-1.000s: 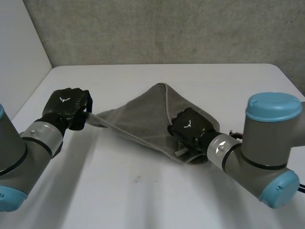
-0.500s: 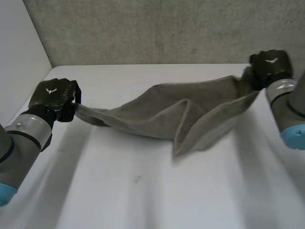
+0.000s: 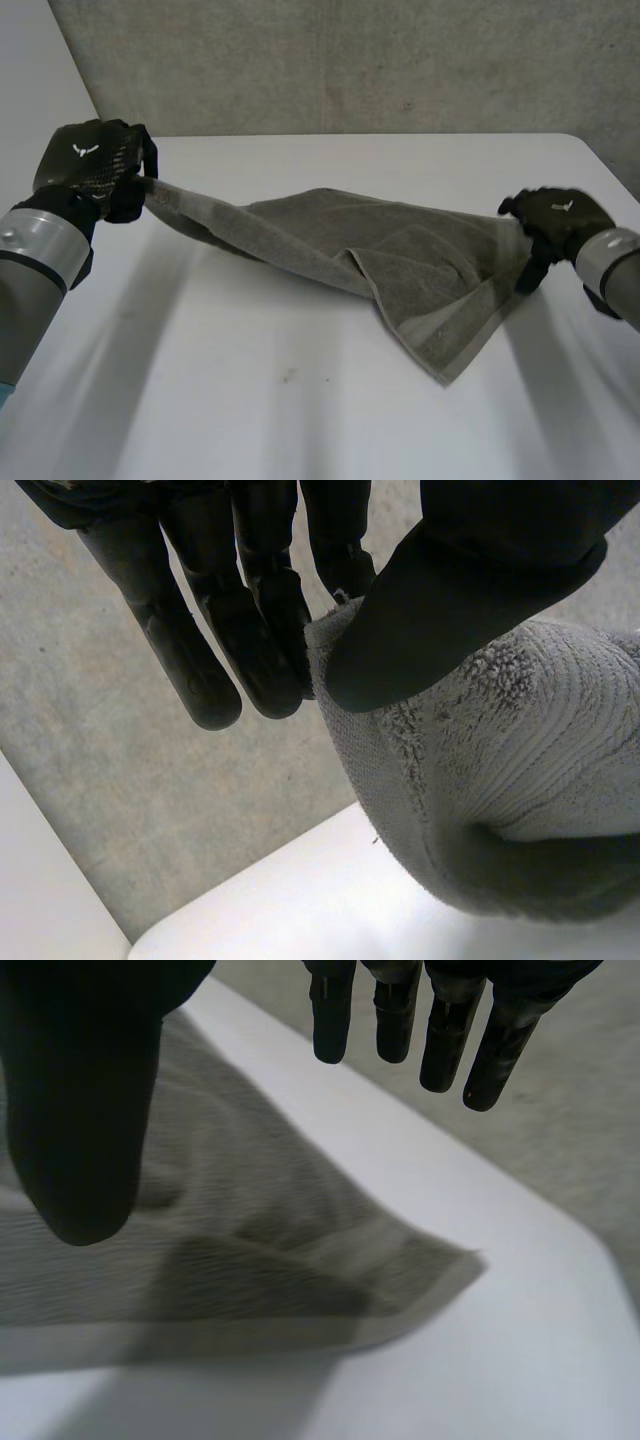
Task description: Fold the towel.
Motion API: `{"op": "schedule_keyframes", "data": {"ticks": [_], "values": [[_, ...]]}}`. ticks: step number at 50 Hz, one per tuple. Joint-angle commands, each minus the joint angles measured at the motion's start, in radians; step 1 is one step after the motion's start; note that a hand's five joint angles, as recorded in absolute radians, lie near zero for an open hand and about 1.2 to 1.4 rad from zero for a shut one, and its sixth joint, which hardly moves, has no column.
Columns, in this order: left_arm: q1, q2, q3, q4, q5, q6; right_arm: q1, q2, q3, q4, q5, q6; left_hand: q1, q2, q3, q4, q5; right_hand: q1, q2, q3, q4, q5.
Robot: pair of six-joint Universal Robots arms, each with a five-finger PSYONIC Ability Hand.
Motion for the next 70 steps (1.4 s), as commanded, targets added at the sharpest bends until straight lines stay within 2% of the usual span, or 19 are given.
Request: {"op": "schedule_keyframes", "data": {"ticks": [1,3,7,11,19,28,32,38,44,46,50,51,52,54,55,57,62,70], "values": [[-0.015,0.029,-0.012,0.0,-0.001,-0.003,0.047,-0.092,0.143,0.043,-0.032,0.078,0.202,0.178,0.18,0.179,0.183,-0.043,-0.065,-0.042,-0.06,-0.069],[-0.017,0.028,-0.012,0.0,-0.001,-0.003,0.088,-0.115,0.207,0.032,-0.032,0.162,0.202,0.178,0.18,0.179,0.183,-0.043,-0.065,-0.042,-0.06,-0.069],[-0.017,0.023,-0.014,0.001,-0.001,-0.004,0.113,-0.122,0.26,0.006,-0.034,0.237,0.202,0.178,0.18,0.179,0.183,-0.043,-0.065,-0.042,-0.06,-0.069],[-0.018,0.012,-0.015,0.001,-0.001,-0.004,0.172,-0.113,0.307,-0.061,-0.037,0.286,0.202,0.178,0.18,0.179,0.183,0.111,0.089,0.112,0.094,0.085],[-0.018,0.009,-0.032,0.003,-0.001,-0.004,0.245,-0.029,0.335,-0.165,-0.026,0.292,0.202,0.178,0.18,0.179,0.183,0.2,0.177,0.2,0.182,0.173],[-0.018,0.009,-0.037,0.004,-0.001,-0.004,0.257,0.063,0.332,-0.254,0.004,0.272,0.202,0.178,0.18,0.179,0.183,0.25,0.227,0.25,0.232,0.223],[-0.018,0.006,-0.037,0.006,-0.001,-0.004,0.257,0.076,0.332,-0.323,0.041,0.271,0.202,0.178,0.18,0.179,0.183,0.384,0.362,0.385,0.367,0.358],[-0.018,0.0,-0.038,0.006,-0.001,-0.004,0.252,0.08,0.338,-0.406,0.05,0.23,0.202,0.178,0.18,0.179,0.183,0.657,0.635,0.658,0.64,0.631],[-0.017,0.002,-0.041,0.008,0.0,-0.004,0.245,0.092,0.33,-0.423,0.052,0.174,0.202,0.178,0.18,0.179,0.183,0.807,0.785,0.808,0.79,0.781],[-0.017,0.002,-0.041,0.008,0.0,-0.004,0.24,0.095,0.326,-0.434,0.054,0.135,0.202,0.178,0.18,0.179,0.183,0.986,0.963,0.987,0.968,0.959],[-0.017,0.002,-0.041,0.008,0.0,-0.004,0.231,0.1,0.314,-0.442,0.05,0.111,0.202,0.178,0.18,0.179,0.183,0.945,0.923,0.946,0.928,0.919],[-0.017,0.0,-0.041,0.008,0.0,-0.004,0.228,0.103,0.306,-0.431,0.053,0.107,0.202,0.178,0.18,0.179,0.183,0.823,0.801,0.824,0.806,0.797],[-0.017,0.002,-0.041,0.006,0.0,-0.004,0.228,0.103,0.306,-0.431,0.054,0.107,0.202,0.178,0.18,0.179,0.183,0.822,0.8,0.823,0.805,0.796],[-0.017,0.002,-0.043,0.006,-0.001,-0.004,0.226,0.108,0.31,-0.414,0.054,0.108,0.202,0.178,0.18,0.179,0.183,0.594,0.572,0.595,0.577,0.568],[-0.017,0.002,-0.043,0.006,-0.001,-0.004,0.226,0.108,0.311,-0.414,0.054,0.108,0.202,0.178,0.18,0.179,0.183,0.593,0.571,0.594,0.576,0.567],[-0.017,0.002,-0.043,0.006,-0.001,-0.004,0.228,0.102,0.317,-0.364,0.05,0.11,0.202,0.178,0.18,0.179,0.183,0.43,0.407,0.43,0.412,0.403],[-0.017,0.002,-0.044,0.004,-0.001,-0.004,0.228,0.091,0.318,-0.275,0.038,0.122,0.202,0.178,0.18,0.179,0.183,0.32,0.298,0.321,0.303,0.294],[-0.018,0.0,-0.046,0.004,-0.001,-0.004,0.228,0.085,0.333,-0.251,0.035,0.121,0.202,0.178,0.18,0.179,0.183,0.279,0.257,0.28,0.262,0.253]]}}
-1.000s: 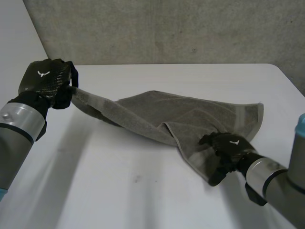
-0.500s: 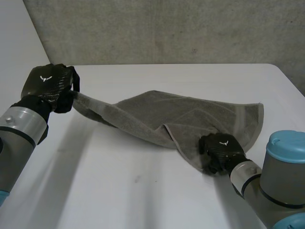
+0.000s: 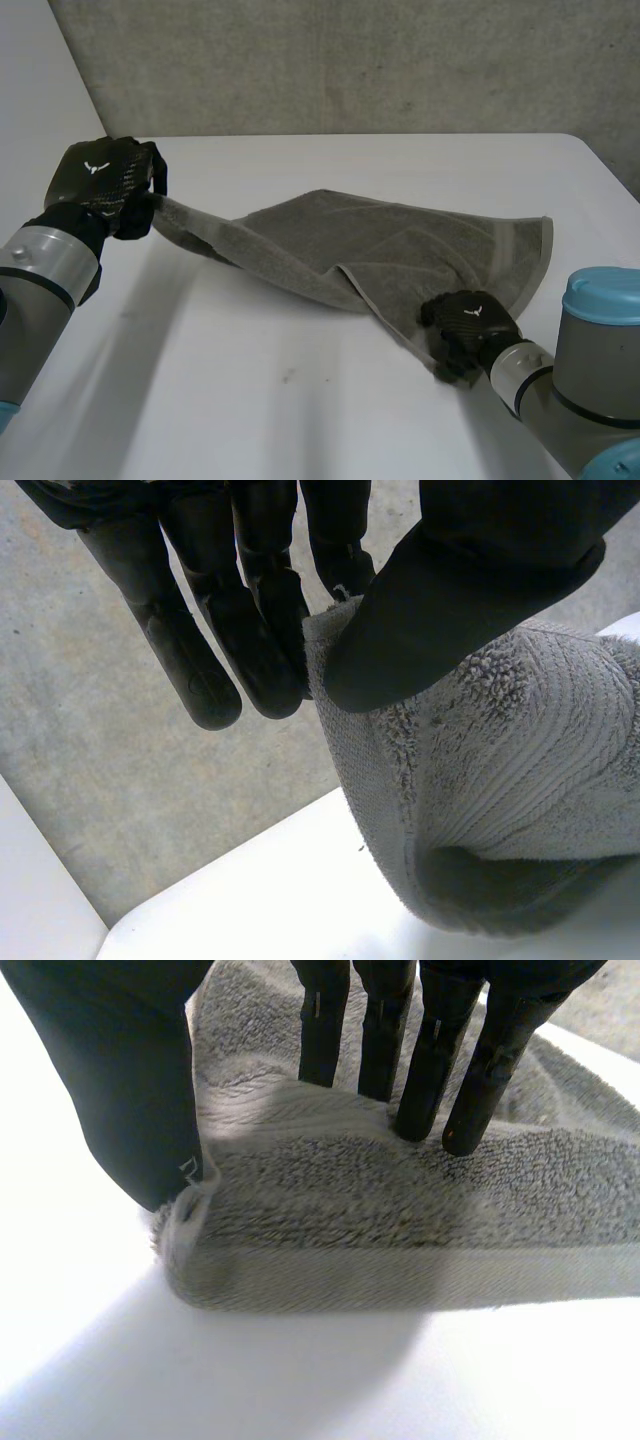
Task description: Fold the towel.
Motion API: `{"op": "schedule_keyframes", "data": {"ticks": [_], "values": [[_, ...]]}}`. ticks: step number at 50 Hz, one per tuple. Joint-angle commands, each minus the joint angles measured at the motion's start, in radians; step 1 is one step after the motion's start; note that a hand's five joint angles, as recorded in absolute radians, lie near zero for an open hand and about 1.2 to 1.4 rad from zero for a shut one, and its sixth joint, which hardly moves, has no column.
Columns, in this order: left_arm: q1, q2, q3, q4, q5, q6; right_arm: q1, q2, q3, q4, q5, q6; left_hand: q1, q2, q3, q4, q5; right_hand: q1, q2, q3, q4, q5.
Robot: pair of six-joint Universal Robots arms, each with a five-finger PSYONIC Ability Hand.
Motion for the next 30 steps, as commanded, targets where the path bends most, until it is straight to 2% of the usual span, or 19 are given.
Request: {"op": "schedule_keyframes", "data": {"ticks": [1,11,13,14,15,16,18,19,25,30], "values": [[-0.002,-0.001,-0.002,0.0,0.0,0.0,0.0,-0.006,0.015,0.024,-0.004,0.001,0.202,0.178,0.18,0.179,0.183,0.061,0.007,0.02,0.012,-0.027],[-0.002,-0.004,-0.002,0.0,0.0,0.002,0.0,0.013,0.001,-0.011,-0.001,-0.01,0.202,0.178,0.18,0.179,0.183,0.17,0.115,0.128,0.121,0.081],[-0.002,-0.006,-0.002,0.0,0.0,0.002,0.0,0.013,-0.002,-0.046,-0.001,-0.013,0.202,0.178,0.18,0.179,0.183,0.366,0.311,0.324,0.317,0.277],[-0.002,-0.006,-0.002,0.0,0.001,0.002,0.0,0.013,-0.002,-0.047,-0.001,-0.013,0.202,0.178,0.18,0.179,0.183,0.367,0.312,0.325,0.318,0.278],[-0.002,-0.006,-0.002,0.0,0.001,0.002,-0.002,0.011,-0.003,-0.065,-0.001,-0.013,0.202,0.178,0.18,0.179,0.183,0.538,0.483,0.496,0.489,0.45],[-0.002,-0.006,-0.002,0.0,0.0,0.002,-0.002,0.011,-0.004,-0.065,-0.001,-0.013,0.202,0.178,0.18,0.179,0.183,0.54,0.485,0.498,0.491,0.451],[-0.002,-0.008,-0.002,0.0,0.0,0.002,-0.006,0.008,-0.008,-0.097,0.003,-0.016,0.202,0.178,0.18,0.179,0.183,0.887,0.833,0.846,0.839,0.799],[-0.002,-0.008,-0.002,0.0,0.0,0.002,-0.014,0.003,-0.013,-0.111,0.005,-0.016,0.202,0.178,0.18,0.179,0.183,0.961,0.906,0.919,0.912,0.872],[0.0,-0.004,0.0,-0.002,0.0,0.003,-0.049,-0.017,-0.036,-0.117,0.003,-0.016,0.202,0.178,0.18,0.179,0.183,0.961,0.907,0.92,0.913,0.873],[0.0,0.012,0.001,-0.003,0.0,0.005,-0.08,-0.118,-0.053,-0.097,-0.006,-0.041,0.202,0.178,0.18,0.179,0.183,0.961,0.907,0.92,0.913,0.873]]}}
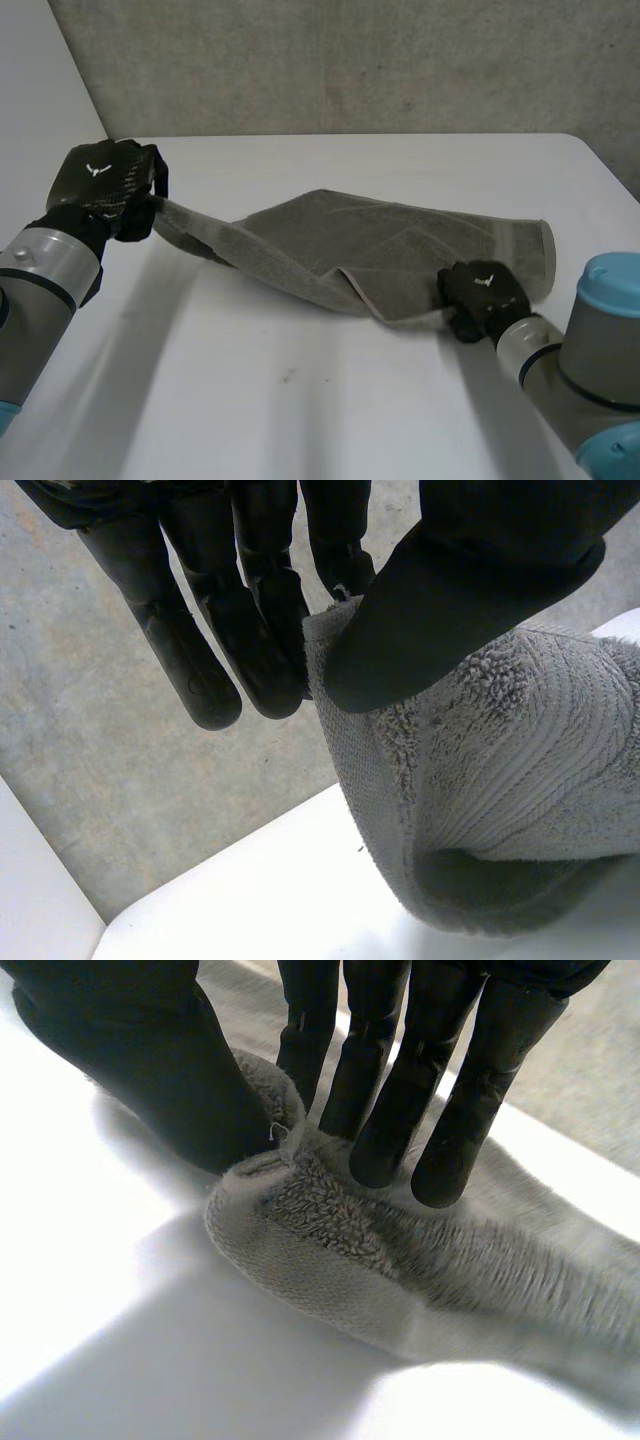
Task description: Fold the towel.
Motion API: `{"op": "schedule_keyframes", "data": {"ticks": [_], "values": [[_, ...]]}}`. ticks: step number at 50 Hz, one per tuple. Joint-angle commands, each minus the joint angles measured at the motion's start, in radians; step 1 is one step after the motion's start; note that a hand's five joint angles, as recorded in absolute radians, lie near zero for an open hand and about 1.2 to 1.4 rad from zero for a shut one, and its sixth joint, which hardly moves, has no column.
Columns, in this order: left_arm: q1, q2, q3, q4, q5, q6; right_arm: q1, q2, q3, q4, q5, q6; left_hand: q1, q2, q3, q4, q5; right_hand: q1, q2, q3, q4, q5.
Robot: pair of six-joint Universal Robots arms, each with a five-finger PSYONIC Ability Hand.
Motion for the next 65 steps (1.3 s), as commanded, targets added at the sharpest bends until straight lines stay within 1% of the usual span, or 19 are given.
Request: {"op": "schedule_keyframes", "data": {"ticks": [1,10,17,21,31,34,40,45,47,49,50,52,53,54,55,56,57,59,65], "values": [[0.0,0.017,0.002,-0.002,0.0,0.002,-0.041,-0.102,-0.023,0.018,-0.009,-0.024,0.202,0.178,0.18,0.179,0.183,0.469,0.235,0.214,0.206,0.263],[0.026,0.146,0.03,-0.042,0.001,0.013,-0.171,-0.342,-0.117,0.286,-0.025,-0.238,0.202,0.178,0.18,0.179,0.183,0.469,0.235,0.214,0.206,0.263],[0.132,0.259,0.081,-0.122,0.001,0.128,-0.243,-0.467,-0.258,0.472,-0.027,-0.332,0.202,0.178,0.18,0.179,0.183,0.469,0.235,0.214,0.206,0.263],[0.138,0.279,0.094,-0.159,0.001,0.171,-0.272,-0.505,-0.364,0.602,-0.035,-0.372,0.202,0.178,0.18,0.179,0.183,0.469,0.235,0.214,0.206,0.263],[0.128,0.221,0.075,-0.324,0.003,0.274,-0.289,-0.457,-0.388,0.822,-0.15,-0.509,0.202,0.178,0.18,0.179,0.183,0.469,0.235,0.214,0.206,0.263],[0.123,0.161,0.073,-0.338,0.003,0.283,-0.285,-0.337,-0.373,0.862,-0.145,-0.579,0.202,0.178,0.18,0.179,0.183,0.469,0.235,0.214,0.206,0.263],[0.051,-0.106,0.124,-0.338,0.001,0.324,-0.263,-0.133,-0.454,0.88,-0.092,-0.65,0.202,0.178,0.18,0.179,0.183,0.469,0.235,0.214,0.206,0.263],[0.007,-0.301,0.299,-0.341,-0.005,0.381,-0.19,0.002,-0.653,0.838,-0.02,-0.634,0.202,0.178,0.18,0.179,0.183,0.469,0.235,0.214,0.206,0.263],[-0.006,-0.371,0.462,-0.335,-0.009,0.392,-0.157,0.033,-0.743,0.788,0.005,-0.61,0.202,0.178,0.18,0.179,0.183,0.469,0.235,0.214,0.206,0.263],[-0.01,-0.388,0.557,-0.32,-0.003,0.387,-0.124,0.053,-0.903,0.625,0.046,-0.529,0.202,0.178,0.18,0.179,0.183,0.469,0.235,0.214,0.206,0.263],[-0.01,-0.397,0.65,-0.28,-0.003,0.384,-0.124,0.053,-0.904,0.624,0.047,-0.529,0.202,0.178,0.18,0.179,0.183,0.469,0.235,0.214,0.206,0.263],[-0.009,-0.401,0.733,-0.201,-0.005,0.378,-0.119,0.038,-0.976,0.369,0.057,-0.431,0.202,0.178,0.18,0.179,0.183,0.469,0.235,0.214,0.206,0.263],[-0.009,-0.401,0.734,-0.2,-0.005,0.378,-0.119,0.038,-0.976,0.368,0.057,-0.43,0.202,0.178,0.18,0.179,0.183,0.469,0.235,0.214,0.206,0.263],[-0.01,-0.399,0.79,-0.111,-0.008,0.361,-0.119,0.017,-0.967,0.222,0.057,-0.389,0.202,0.178,0.18,0.179,0.183,0.469,0.235,0.214,0.206,0.263],[-0.012,-0.391,0.821,-0.005,-0.009,0.328,-0.119,0.017,-0.967,0.221,0.057,-0.389,0.202,0.178,0.18,0.179,0.183,0.469,0.235,0.214,0.206,0.263],[-0.012,-0.391,0.822,-0.004,-0.009,0.328,-0.119,-0.014,-0.944,0.093,0.063,-0.357,0.202,0.178,0.18,0.179,0.183,0.469,0.235,0.214,0.206,0.263],[-0.013,-0.388,0.835,0.093,-0.017,0.285,-0.119,-0.051,-0.909,-0.025,0.068,-0.337,0.202,0.178,0.18,0.179,0.183,0.469,0.235,0.214,0.206,0.263],[-0.013,-0.382,0.837,0.176,-0.022,0.24,-0.116,-0.08,-0.864,-0.093,0.068,-0.329,0.202,0.178,0.18,0.179,0.183,0.469,0.235,0.214,0.206,0.263],[-0.003,-0.362,0.741,0.228,-0.034,0.163,-0.111,-0.102,-0.761,-0.011,0.056,-0.326,0.202,0.178,0.18,0.179,0.183,0.469,0.235,0.214,0.206,0.263]]}}
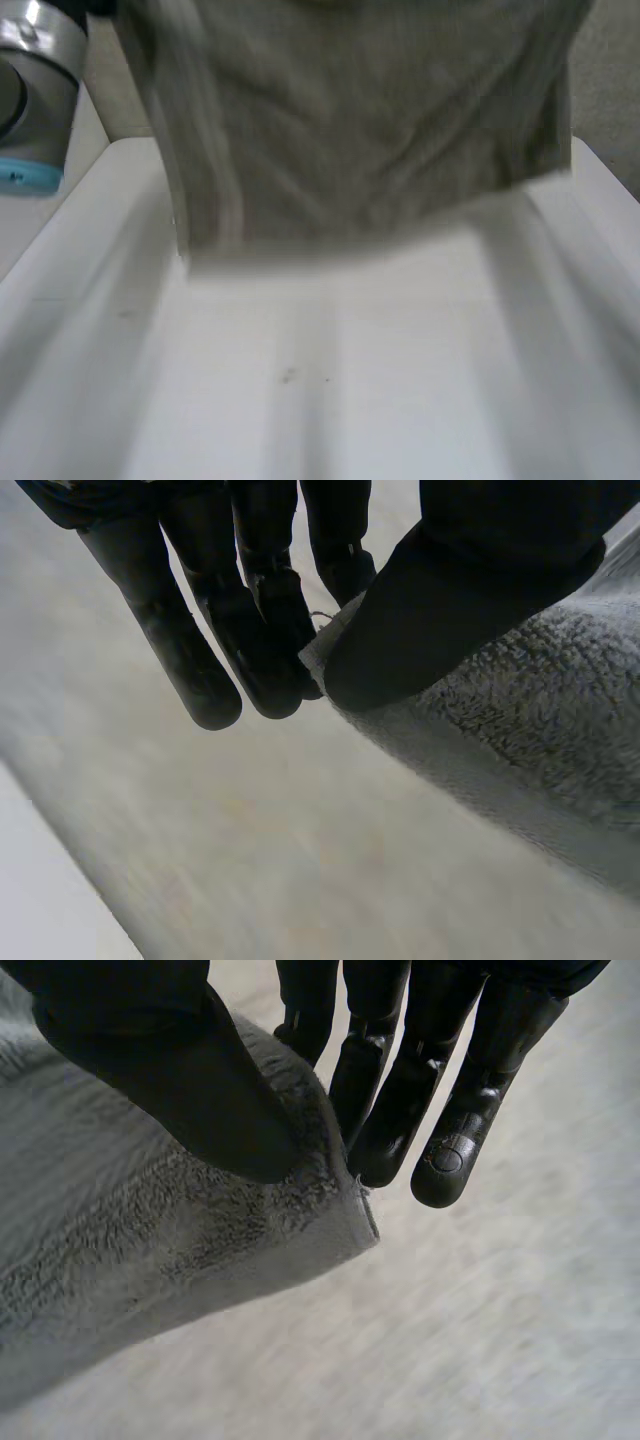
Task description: Fold the towel.
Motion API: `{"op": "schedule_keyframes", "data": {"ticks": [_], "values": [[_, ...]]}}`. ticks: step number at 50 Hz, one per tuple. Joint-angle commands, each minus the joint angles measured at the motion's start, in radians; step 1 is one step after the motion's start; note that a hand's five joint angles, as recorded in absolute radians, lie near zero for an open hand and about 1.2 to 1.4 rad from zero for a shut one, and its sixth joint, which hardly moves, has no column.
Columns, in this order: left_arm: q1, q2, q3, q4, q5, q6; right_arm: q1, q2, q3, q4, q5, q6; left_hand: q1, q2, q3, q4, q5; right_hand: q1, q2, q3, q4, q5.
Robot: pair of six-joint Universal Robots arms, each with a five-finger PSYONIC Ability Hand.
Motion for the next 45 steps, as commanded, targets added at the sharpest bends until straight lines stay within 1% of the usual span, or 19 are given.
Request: {"op": "schedule_keyframes", "data": {"ticks": [1,3,4,6,7,9,13,17,23,25,31,37,39,40,41,42,43,44,45], "values": [[0.006,0.027,-0.143,0.117,-0.012,-0.097,0.001,-0.052,0.142,-0.007,-0.013,0.015,0.202,0.178,0.18,0.179,0.182,0.416,0.226,0.205,0.202,0.226],[0.006,0.024,-0.192,0.122,-0.01,-0.097,-0.001,-0.035,0.184,0.113,-0.042,0.013,0.202,0.178,0.18,0.179,0.182,0.416,0.226,0.205,0.202,0.226],[0.012,0.019,-0.241,0.12,-0.01,-0.097,-0.001,-0.035,0.184,0.114,-0.042,0.013,0.202,0.178,0.18,0.179,0.182,0.416,0.226,0.205,0.202,0.226],[0.013,0.013,-0.295,0.115,-0.01,-0.103,-0.007,-0.004,0.242,0.203,-0.105,0.012,0.202,0.178,0.18,0.179,0.182,0.416,0.226,0.205,0.202,0.226],[0.016,0.008,-0.348,0.115,-0.01,-0.102,-0.007,-0.004,0.242,0.203,-0.105,0.012,0.202,0.178,0.18,0.179,0.182,0.416,0.226,0.205,0.202,0.226],[0.019,0.005,-0.413,0.114,-0.007,-0.102,-0.009,0.037,0.308,0.255,-0.178,0.01,0.202,0.178,0.18,0.179,0.182,0.416,0.226,0.205,0.202,0.226],[0.021,-0.022,-0.525,0.117,-0.004,-0.1,-0.012,0.101,0.389,0.278,-0.232,0.009,0.202,0.178,0.18,0.179,0.182,0.416,0.226,0.205,0.202,0.226],[0.024,-0.059,-0.639,0.122,-0.003,-0.097,-0.013,0.197,0.504,0.283,-0.245,-0.046,0.202,0.178,0.18,0.179,0.182,0.416,0.226,0.205,0.202,0.226],[0.042,-0.05,-0.72,0.115,-0.003,-0.094,-0.032,0.203,0.589,0.298,-0.248,-0.128,0.202,0.178,0.18,0.179,0.182,0.416,0.226,0.205,0.202,0.226],[0.049,-0.015,-0.745,0.112,-0.003,-0.092,-0.068,0.168,0.627,0.3,-0.254,-0.129,0.202,0.178,0.18,0.179,0.182,0.416,0.226,0.205,0.202,0.226],[0.081,0.07,-0.791,0.099,-0.001,-0.092,-0.088,0.062,0.699,0.301,-0.251,-0.131,0.202,0.178,0.18,0.179,0.182,0.416,0.226,0.205,0.202,0.226],[0.099,0.208,-0.864,-0.026,-0.001,-0.089,-0.095,-0.038,0.751,0.356,-0.251,-0.148,0.202,0.178,0.18,0.179,0.182,0.416,0.226,0.205,0.202,0.226],[0.119,0.307,-0.903,-0.161,-0.001,-0.086,-0.11,-0.117,0.764,0.468,-0.255,-0.175,0.202,0.178,0.18,0.179,0.182,0.416,0.226,0.205,0.202,0.226],[0.119,0.307,-0.903,-0.162,-0.001,-0.086,-0.11,-0.118,0.764,0.468,-0.255,-0.175,0.202,0.178,0.18,0.179,0.182,0.416,0.226,0.205,0.202,0.226],[0.134,0.361,-0.922,-0.243,0.001,-0.071,-0.134,-0.166,0.771,0.547,-0.255,-0.203,0.202,0.178,0.18,0.179,0.182,0.416,0.226,0.205,0.202,0.226],[0.135,0.361,-0.923,-0.244,0.001,-0.071,-0.162,-0.208,0.776,0.639,-0.257,-0.244,0.202,0.178,0.18,0.179,0.182,0.416,0.226,0.205,0.202,0.226],[0.15,0.413,-0.942,-0.327,0.007,-0.041,-0.162,-0.208,0.776,0.64,-0.257,-0.244,0.202,0.178,0.18,0.179,0.182,0.416,0.226,0.205,0.202,0.226],[0.15,0.413,-0.943,-0.328,0.007,-0.04,-0.188,-0.239,0.781,0.734,-0.257,-0.302,0.202,0.178,0.18,0.179,0.182,0.416,0.226,0.205,0.202,0.226],[0.165,0.462,-0.962,-0.407,0.019,0.005,-0.22,-0.262,0.784,0.845,-0.257,-0.38,0.202,0.178,0.18,0.179,0.182,0.416,0.226,0.205,0.202,0.226]]}}
